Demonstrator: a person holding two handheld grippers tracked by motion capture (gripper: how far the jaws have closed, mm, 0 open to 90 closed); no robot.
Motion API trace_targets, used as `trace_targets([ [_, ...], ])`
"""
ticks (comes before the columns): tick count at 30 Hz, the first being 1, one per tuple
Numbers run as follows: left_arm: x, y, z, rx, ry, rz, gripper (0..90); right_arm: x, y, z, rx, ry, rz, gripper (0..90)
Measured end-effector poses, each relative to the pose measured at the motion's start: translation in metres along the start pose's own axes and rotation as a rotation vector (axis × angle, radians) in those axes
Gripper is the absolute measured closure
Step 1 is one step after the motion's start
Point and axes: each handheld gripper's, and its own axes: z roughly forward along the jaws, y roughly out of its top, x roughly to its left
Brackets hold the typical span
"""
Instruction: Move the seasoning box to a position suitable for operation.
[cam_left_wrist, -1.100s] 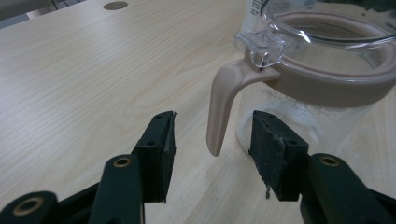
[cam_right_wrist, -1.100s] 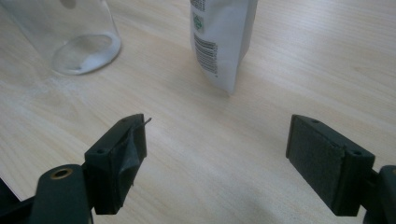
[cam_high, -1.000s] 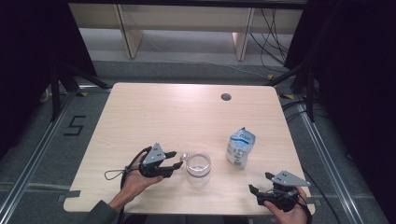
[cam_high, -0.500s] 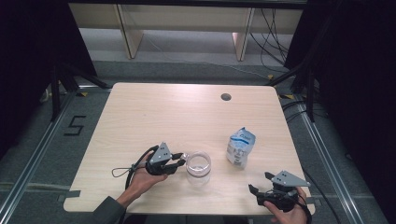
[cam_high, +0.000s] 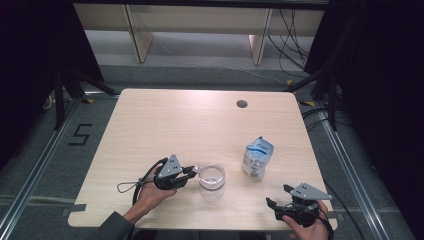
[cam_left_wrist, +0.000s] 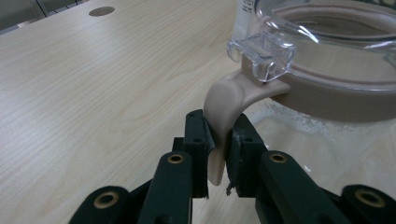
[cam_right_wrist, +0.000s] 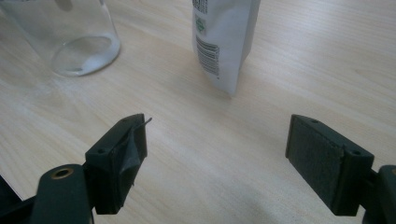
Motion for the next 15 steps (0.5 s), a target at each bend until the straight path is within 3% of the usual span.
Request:
trace_targets([
  [4, -0.003, -0.002, -0.007, 0.008, -0.001, -0.002, 78.1, 0.004, 0.000, -0.001, 0.019, 0.000, 0.046, 21.7],
  [6, -0.006, -0.004, -0.011, 0.018, 0.006, -0.009, 77.5, 0.001, 0.000, 0.000, 0.009, 0.004, 0.010, 21.7],
  [8, -0.008, -0.006, -0.014, 0.011, -0.004, -0.032, 76.6, 0.001, 0.000, 0.001, 0.012, 0.004, 0.014, 21.7],
  [11, -0.012, -0.008, -0.020, 0.020, -0.007, -0.012, 75.8, 0.002, 0.000, 0.001, 0.012, 0.004, 0.016, 21.7],
  [12, -0.013, -0.009, -0.021, 0.011, -0.015, -0.018, 75.6, 0.001, 0.000, 0.001, 0.012, 0.000, -0.001, 21.7],
  [15, -0.018, -0.011, -0.025, 0.013, -0.019, -0.026, 74.9, 0.003, 0.000, 0.001, 0.013, -0.006, 0.012, 21.7],
])
